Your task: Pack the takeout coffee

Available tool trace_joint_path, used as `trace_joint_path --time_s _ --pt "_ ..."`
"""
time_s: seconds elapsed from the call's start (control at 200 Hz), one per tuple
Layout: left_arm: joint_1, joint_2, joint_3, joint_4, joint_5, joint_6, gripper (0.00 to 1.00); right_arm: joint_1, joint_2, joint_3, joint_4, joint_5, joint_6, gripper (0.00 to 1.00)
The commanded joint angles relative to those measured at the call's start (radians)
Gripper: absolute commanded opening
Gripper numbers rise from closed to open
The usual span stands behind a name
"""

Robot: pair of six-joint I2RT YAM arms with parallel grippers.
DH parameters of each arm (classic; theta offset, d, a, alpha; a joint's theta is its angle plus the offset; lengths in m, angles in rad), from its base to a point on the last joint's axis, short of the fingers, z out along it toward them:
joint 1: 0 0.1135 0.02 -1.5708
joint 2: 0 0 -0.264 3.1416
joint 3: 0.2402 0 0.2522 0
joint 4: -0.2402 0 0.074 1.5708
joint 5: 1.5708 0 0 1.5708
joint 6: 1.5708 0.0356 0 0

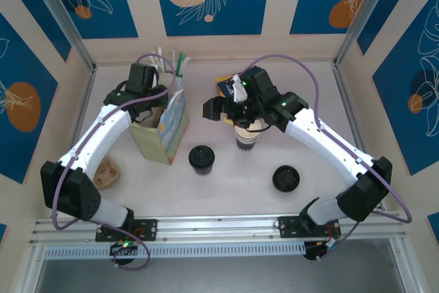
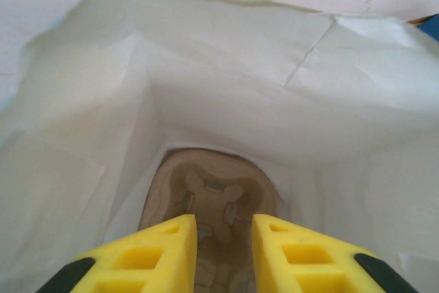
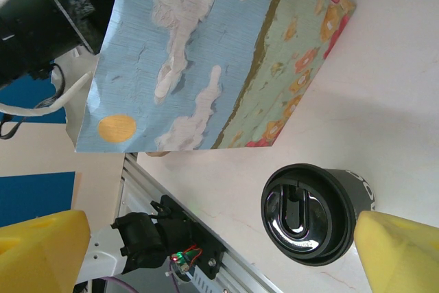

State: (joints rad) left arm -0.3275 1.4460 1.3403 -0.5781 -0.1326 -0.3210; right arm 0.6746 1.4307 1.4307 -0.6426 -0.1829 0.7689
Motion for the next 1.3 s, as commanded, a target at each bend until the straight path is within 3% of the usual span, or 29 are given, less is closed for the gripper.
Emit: trace_joint_path --time_s 0.0,0.605,0.67,0.775,1.03,1.115,1.295 --pt "0.002 -0.038 0.049 -0.076 0.001 -0.005 0.26 0.008 -0.003 -0.012 0.009 -0.01 0.011 0.99" --pt "0.002 -0.124 0.104 -0.194 -0.002 -0.006 0.27 0.014 0.0 -0.008 0.015 -0.018 0.01 0.99" --pt "0.002 -0.136 0.111 -0.204 -0.003 -0.005 0.34 0.016 0.0 -0.007 0.015 -0.018 0.009 0.99" --pt "0.002 -0.149 0.126 -0.223 -0.001 -0.004 0.36 0.018 0.001 -0.006 0.017 -0.018 0.011 0.99" --pt "0.002 -0.184 0.14 -0.261 0.004 0.005 0.52 0.025 0.001 -0.004 0.015 -0.014 0.012 0.99" --pt "0.002 -0.19 0.144 -0.268 0.007 0.005 0.61 0.027 0.001 -0.005 0.015 -0.012 0.012 0.99" --pt "0.003 -0.196 0.158 -0.285 0.004 0.008 0.62 0.035 0.001 -0.006 0.017 -0.007 0.016 0.99"
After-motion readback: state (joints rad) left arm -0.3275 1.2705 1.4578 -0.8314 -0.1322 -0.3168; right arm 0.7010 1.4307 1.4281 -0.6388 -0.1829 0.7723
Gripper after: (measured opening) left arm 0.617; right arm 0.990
